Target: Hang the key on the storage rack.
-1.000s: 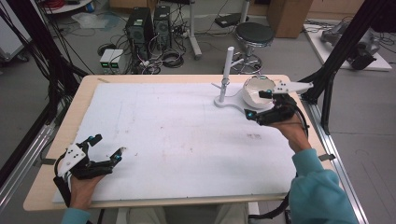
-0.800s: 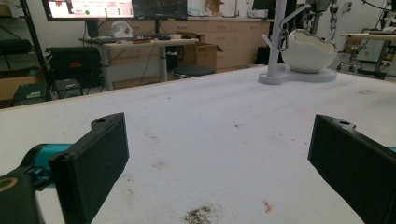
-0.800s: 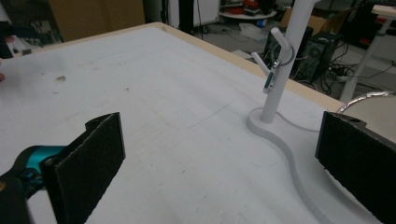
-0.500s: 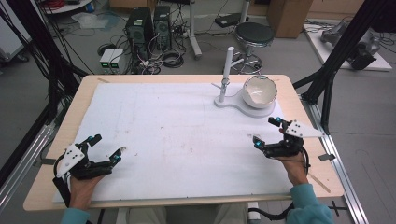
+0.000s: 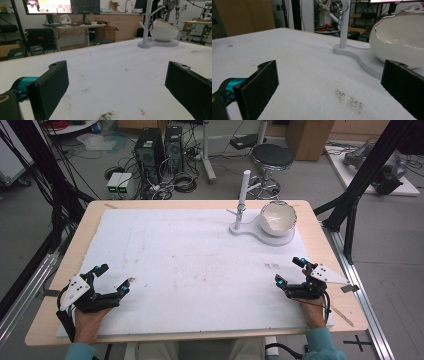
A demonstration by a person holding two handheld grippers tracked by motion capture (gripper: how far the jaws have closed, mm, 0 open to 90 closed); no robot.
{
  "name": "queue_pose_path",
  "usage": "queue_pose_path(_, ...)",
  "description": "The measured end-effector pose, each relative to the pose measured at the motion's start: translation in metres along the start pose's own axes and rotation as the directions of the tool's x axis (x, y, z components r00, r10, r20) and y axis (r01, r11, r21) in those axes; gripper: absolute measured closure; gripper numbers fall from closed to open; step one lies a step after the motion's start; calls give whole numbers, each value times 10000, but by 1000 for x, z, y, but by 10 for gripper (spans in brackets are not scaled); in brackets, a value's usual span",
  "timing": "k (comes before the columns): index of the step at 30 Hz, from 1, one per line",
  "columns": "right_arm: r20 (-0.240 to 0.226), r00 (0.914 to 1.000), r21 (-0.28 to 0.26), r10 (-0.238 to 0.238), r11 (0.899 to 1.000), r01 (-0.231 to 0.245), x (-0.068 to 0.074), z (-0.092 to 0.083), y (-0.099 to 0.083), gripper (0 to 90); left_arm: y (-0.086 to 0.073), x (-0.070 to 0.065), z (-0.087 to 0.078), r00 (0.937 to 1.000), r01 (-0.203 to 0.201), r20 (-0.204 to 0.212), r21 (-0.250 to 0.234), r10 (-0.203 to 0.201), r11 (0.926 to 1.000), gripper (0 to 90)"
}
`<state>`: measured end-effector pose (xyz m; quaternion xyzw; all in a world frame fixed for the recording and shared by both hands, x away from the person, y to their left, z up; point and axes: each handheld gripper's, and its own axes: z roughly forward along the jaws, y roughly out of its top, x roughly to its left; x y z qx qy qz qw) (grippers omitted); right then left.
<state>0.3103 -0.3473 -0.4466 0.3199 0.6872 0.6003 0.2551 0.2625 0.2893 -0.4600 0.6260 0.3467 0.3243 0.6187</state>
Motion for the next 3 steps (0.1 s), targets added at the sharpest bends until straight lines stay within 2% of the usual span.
queue_pose_path(3,95,9994,-67,-328,9994,328,2,-1,-1,6,0,0,-1,10000,11,6,-166,-11,9999,56)
